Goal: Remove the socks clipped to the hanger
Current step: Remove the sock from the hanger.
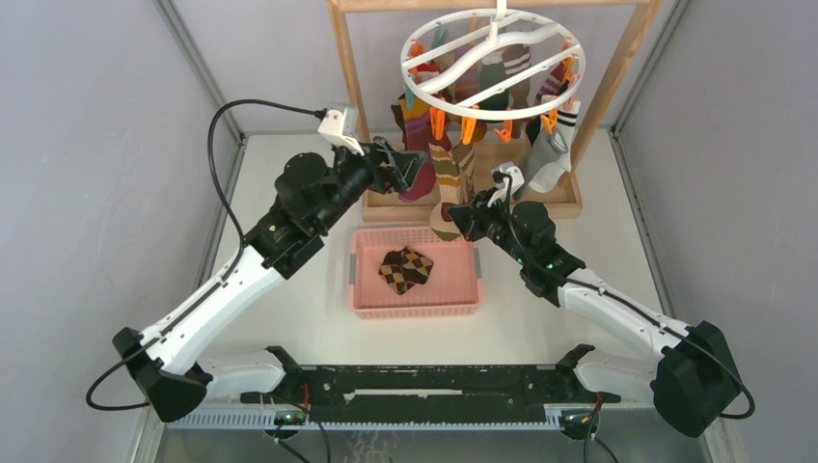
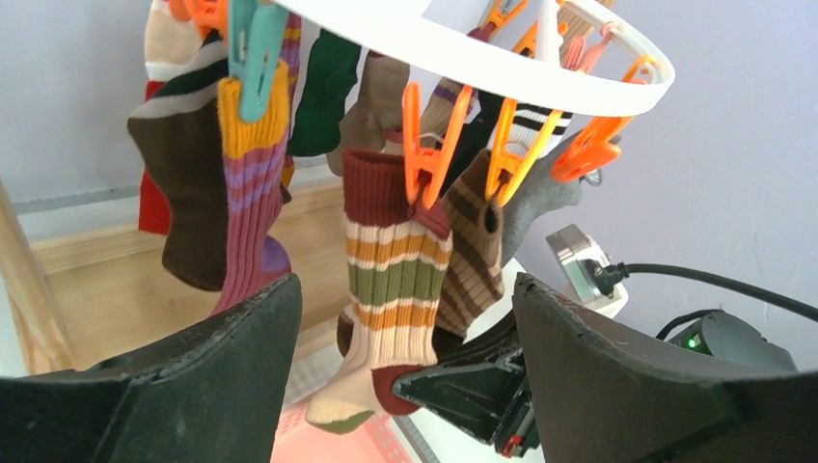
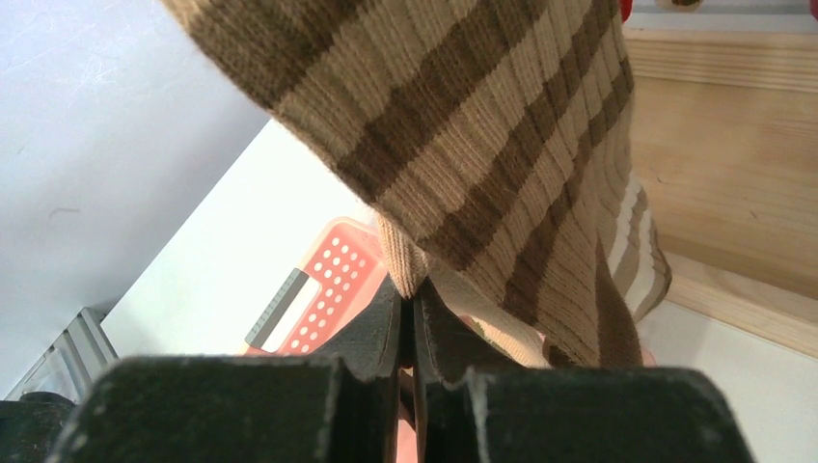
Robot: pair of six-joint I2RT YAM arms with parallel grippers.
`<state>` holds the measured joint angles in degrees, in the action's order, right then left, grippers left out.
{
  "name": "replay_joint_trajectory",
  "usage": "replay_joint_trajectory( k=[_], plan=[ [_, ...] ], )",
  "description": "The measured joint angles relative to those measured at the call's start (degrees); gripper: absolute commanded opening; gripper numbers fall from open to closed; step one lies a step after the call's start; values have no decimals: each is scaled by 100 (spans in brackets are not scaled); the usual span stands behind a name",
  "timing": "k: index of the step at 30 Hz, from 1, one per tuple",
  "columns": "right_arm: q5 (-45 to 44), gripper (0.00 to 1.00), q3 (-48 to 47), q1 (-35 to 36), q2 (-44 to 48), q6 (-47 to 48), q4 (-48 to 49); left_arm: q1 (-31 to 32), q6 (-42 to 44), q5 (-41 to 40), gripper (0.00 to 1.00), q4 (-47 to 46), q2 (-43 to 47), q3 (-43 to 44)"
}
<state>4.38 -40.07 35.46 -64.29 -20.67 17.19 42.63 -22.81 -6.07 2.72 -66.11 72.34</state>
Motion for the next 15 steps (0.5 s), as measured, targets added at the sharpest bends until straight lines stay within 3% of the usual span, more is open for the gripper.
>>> replay_joint_trajectory(
  k=[15],
  plan=[
    [-44,10,0,26,258,0,-168,118,697,59,92,-177,-898,841]
  ],
)
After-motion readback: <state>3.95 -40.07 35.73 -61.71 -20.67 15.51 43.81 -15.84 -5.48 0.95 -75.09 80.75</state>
